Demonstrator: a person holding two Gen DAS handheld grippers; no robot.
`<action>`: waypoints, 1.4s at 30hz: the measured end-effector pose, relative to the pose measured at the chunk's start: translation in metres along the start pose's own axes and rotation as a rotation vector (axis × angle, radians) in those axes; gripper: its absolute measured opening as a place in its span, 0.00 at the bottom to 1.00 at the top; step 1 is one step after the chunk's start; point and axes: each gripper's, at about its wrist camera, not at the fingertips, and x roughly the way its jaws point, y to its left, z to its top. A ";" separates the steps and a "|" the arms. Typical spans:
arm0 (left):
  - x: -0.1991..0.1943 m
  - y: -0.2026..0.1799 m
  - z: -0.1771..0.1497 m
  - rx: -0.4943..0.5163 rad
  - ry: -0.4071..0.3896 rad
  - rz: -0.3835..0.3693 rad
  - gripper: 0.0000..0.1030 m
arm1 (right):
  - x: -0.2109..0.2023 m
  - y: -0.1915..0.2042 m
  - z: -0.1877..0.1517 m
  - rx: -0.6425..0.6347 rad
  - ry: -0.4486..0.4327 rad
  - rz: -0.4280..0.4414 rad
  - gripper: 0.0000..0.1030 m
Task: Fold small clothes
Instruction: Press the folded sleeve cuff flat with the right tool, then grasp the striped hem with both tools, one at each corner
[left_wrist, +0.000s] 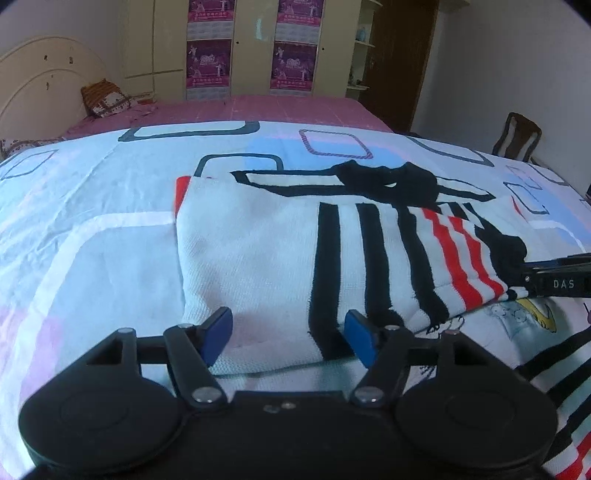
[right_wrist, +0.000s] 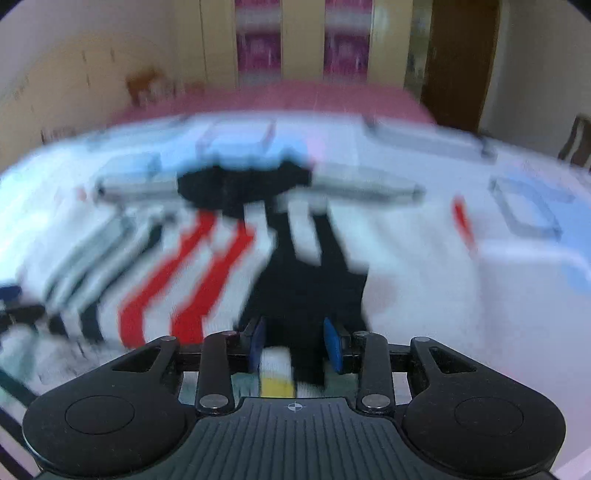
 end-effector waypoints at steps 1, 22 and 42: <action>0.000 0.001 0.000 -0.006 -0.001 -0.003 0.65 | -0.001 0.001 0.000 -0.001 0.003 -0.006 0.34; 0.004 -0.010 -0.003 0.047 0.007 0.051 0.67 | 0.001 -0.004 0.000 -0.024 0.005 0.025 0.34; -0.087 -0.070 -0.047 0.186 -0.045 0.082 0.98 | -0.126 -0.054 -0.076 0.133 -0.061 0.111 0.67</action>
